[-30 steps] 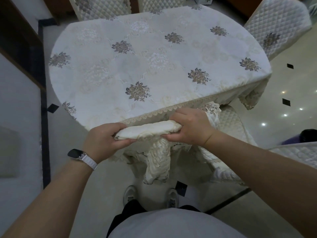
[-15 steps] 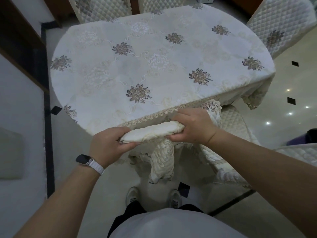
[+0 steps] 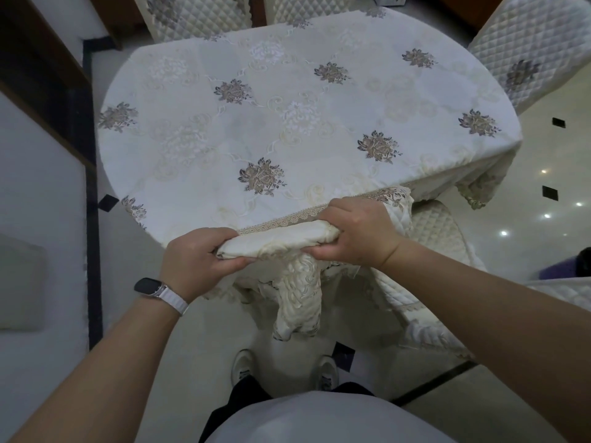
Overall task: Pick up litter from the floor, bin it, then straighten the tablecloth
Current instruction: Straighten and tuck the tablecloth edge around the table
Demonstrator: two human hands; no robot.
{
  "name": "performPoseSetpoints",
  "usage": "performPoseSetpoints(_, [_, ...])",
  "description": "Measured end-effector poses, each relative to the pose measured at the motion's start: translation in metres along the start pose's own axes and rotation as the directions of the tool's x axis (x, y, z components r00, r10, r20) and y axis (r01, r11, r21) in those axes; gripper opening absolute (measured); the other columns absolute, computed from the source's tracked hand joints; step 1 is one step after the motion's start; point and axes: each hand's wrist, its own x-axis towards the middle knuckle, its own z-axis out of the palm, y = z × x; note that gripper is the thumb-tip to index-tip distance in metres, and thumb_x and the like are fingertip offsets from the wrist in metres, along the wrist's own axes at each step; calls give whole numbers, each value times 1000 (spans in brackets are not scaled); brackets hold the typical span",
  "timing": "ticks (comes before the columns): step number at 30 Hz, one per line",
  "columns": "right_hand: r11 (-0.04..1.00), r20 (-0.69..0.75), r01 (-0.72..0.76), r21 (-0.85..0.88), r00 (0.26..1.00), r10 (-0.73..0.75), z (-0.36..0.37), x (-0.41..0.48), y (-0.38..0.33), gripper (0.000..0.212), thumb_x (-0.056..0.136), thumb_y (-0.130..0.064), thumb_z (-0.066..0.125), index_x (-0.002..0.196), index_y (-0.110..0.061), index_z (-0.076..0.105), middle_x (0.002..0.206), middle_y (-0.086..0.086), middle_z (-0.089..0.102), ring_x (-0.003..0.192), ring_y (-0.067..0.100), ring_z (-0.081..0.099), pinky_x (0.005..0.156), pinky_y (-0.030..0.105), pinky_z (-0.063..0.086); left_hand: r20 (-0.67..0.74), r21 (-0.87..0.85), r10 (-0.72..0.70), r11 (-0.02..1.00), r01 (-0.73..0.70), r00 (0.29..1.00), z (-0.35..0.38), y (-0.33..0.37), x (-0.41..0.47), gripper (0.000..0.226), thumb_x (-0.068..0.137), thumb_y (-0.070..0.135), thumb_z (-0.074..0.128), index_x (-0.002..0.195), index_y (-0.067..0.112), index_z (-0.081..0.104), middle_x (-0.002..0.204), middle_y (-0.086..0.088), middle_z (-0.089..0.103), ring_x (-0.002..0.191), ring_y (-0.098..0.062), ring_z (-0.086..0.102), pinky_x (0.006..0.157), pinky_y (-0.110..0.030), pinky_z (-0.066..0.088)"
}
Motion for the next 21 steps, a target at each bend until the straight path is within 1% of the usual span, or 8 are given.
performPoseSetpoints(6, [1000, 1, -2, -21, 1000, 2, 2, 6, -3, 46, 67, -62, 73, 72, -16, 70, 62, -2, 60, 55, 19, 58, 44, 32, 45, 40, 8, -3, 1000, 3, 999, -6, -6, 5, 70, 78, 81, 42, 89, 19, 73, 78, 3, 70, 74, -20, 65, 58, -38, 52])
performPoseSetpoints(12, [1000, 23, -12, -14, 1000, 13, 4, 3, -5, 47, 69, -62, 68, 75, -16, 73, 64, -1, 62, 57, 20, 60, 47, 33, 48, 55, 22, 24, 999, -25, 998, -5, -9, 3, 65, 80, 78, 44, 87, 20, 72, 76, 5, 69, 72, -19, 65, 55, -38, 52])
performPoseSetpoints(14, [1000, 26, -1, -14, 1000, 1, 3, 0, -5, 44, 68, -60, 70, 77, -18, 74, 65, -2, 62, 57, 20, 59, 48, 32, 47, 52, 18, 22, 1000, -23, 998, -4, -7, 0, 65, 80, 78, 44, 86, 20, 72, 74, 4, 69, 70, -19, 64, 54, -37, 52])
performPoseSetpoints(17, [1000, 11, 18, -11, 1000, -18, 1, -3, -5, 38, 65, -56, 75, 82, -22, 76, 65, -3, 63, 57, 18, 59, 48, 28, 45, 49, 2, 19, 1000, -20, 999, -2, -3, -4, 67, 81, 77, 43, 90, 19, 73, 77, 5, 70, 72, -19, 65, 54, -35, 52])
performPoseSetpoints(19, [1000, 4, 16, -15, 1000, -16, 1, -3, -4, 38, 65, -56, 76, 82, -22, 76, 65, -3, 63, 57, 18, 60, 48, 28, 46, 44, -2, 20, 1000, -20, 999, 0, 1, -5, 66, 81, 76, 45, 91, 18, 74, 78, 4, 71, 73, -19, 66, 56, -35, 53])
performPoseSetpoints(21, [1000, 1, 11, -24, 1000, -11, 1, -3, -1, 38, 66, -57, 74, 79, -21, 76, 65, -2, 63, 57, 19, 60, 47, 30, 47, 51, 8, 8, 1000, -9, 999, 1, 4, -5, 61, 78, 73, 51, 90, 17, 74, 78, 4, 71, 73, -18, 66, 57, -34, 53])
